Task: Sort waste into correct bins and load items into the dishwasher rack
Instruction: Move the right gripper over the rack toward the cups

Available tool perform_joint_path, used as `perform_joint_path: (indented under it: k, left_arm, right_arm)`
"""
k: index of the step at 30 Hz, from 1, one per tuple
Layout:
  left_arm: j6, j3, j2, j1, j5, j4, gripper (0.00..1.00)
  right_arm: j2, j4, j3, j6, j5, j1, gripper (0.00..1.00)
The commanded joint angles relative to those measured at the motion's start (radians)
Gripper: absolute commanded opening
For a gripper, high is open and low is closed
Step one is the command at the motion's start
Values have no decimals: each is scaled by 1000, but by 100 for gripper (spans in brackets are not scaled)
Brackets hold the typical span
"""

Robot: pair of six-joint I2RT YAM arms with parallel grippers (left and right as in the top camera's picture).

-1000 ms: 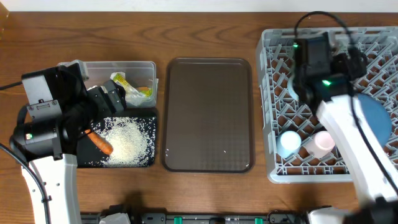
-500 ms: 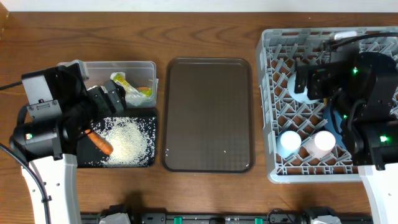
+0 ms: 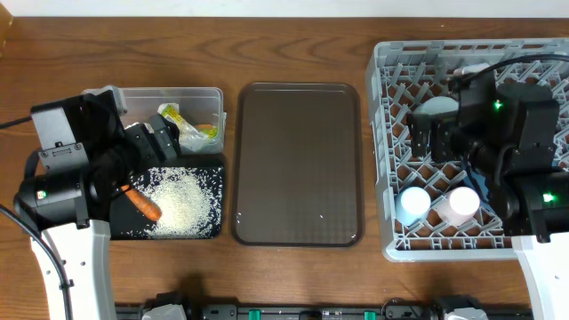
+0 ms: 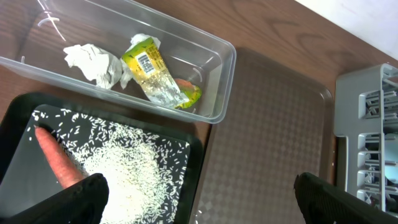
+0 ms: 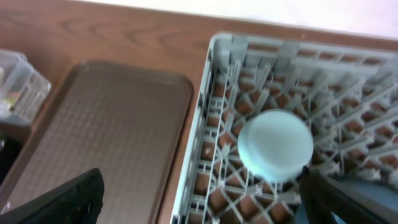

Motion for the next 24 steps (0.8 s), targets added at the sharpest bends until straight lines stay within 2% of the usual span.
perform_joint_path:
  k: [1, 7, 24]
  left_arm:
    - [13, 2, 0, 5, -12, -3, 98]
    - [13, 2, 0, 5, -12, -3, 98]
    - [13, 2, 0, 5, -12, -3, 98]
  right_arm:
    - [1, -29, 6, 13, -12, -6, 99]
    - [1, -79, 6, 13, -12, -6, 99]
    - [1, -80, 6, 13, -12, -6, 99]
